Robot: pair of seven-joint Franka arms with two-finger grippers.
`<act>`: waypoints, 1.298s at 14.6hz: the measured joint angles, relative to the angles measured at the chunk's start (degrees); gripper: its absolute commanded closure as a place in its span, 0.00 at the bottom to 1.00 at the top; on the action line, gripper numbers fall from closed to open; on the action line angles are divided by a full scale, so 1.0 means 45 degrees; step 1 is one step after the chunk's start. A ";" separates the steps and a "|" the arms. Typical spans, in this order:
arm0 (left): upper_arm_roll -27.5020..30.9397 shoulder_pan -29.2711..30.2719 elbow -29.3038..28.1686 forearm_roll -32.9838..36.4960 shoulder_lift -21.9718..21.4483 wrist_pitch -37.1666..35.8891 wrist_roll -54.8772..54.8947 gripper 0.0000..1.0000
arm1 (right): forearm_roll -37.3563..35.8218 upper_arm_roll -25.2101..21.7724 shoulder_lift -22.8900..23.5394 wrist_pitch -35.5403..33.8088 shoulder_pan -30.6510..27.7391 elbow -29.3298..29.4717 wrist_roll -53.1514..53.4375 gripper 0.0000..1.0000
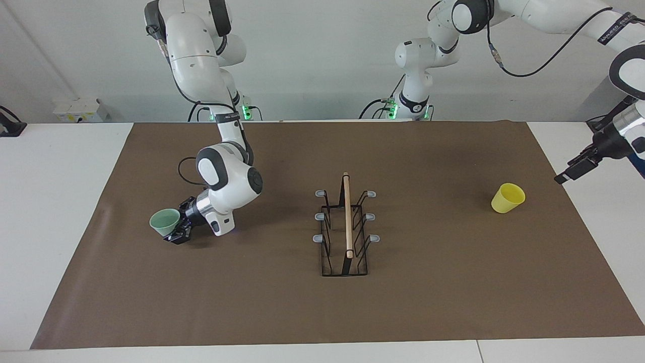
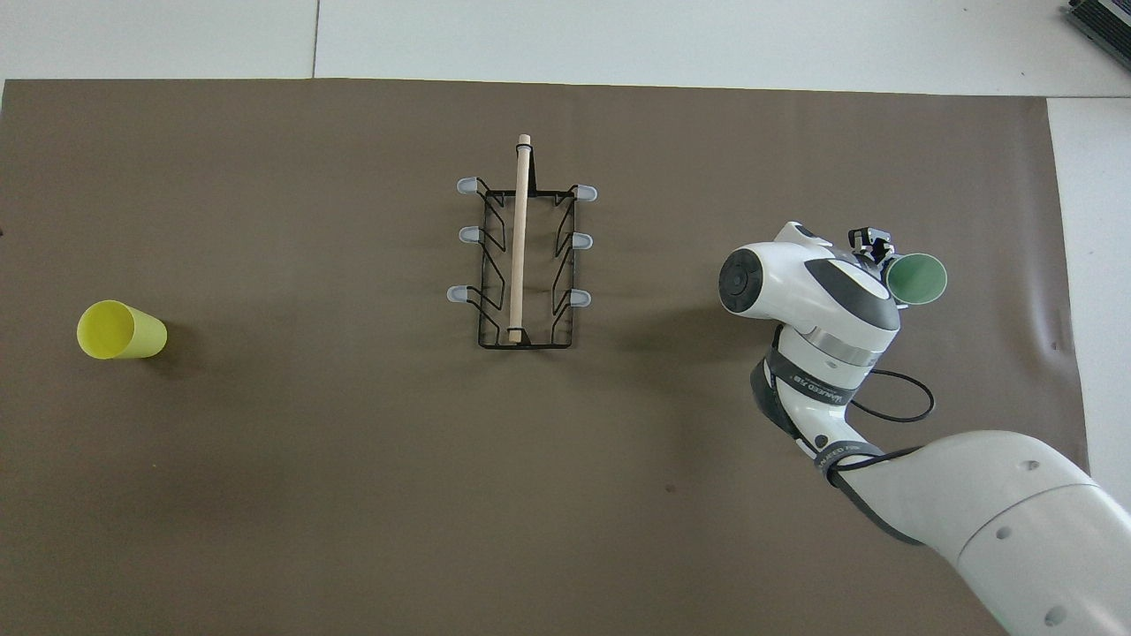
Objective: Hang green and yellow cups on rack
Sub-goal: 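Lift the pale green cup with the right gripper toward the rack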
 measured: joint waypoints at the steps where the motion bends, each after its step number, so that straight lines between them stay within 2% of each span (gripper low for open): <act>1: 0.0086 0.0192 0.0021 -0.0385 0.0203 0.0000 -0.0735 0.00 | 0.0750 0.0003 -0.0272 -0.0049 -0.0009 0.0186 0.0000 1.00; 5: 0.0093 0.1316 0.0024 -0.2240 0.0796 0.0001 -0.3862 0.00 | 0.4063 -0.0018 -0.1936 0.0029 -0.0529 0.0412 -0.0610 1.00; 9: 0.0081 0.1477 -0.0256 -0.2818 0.1019 0.0028 -0.6037 0.00 | 0.7522 -0.0022 -0.3150 0.0508 -0.1044 0.0424 -0.1365 1.00; 14: 0.0146 0.1486 -0.0877 -0.3098 0.1022 0.0307 -0.7304 0.00 | 1.0576 -0.0022 -0.3772 0.0609 -0.1137 0.0423 -0.1373 1.00; 16: 0.0197 0.1613 -0.1117 -0.3658 0.1013 0.0305 -0.7938 0.00 | 1.1831 -0.0026 -0.3897 0.0628 -0.1270 0.0422 -0.1373 1.00; 19: 0.0233 0.2470 -0.1819 -0.4851 0.1065 0.0326 -0.8096 0.00 | 1.3272 -0.0028 -0.4085 0.0692 -0.1411 0.0421 -0.1373 1.00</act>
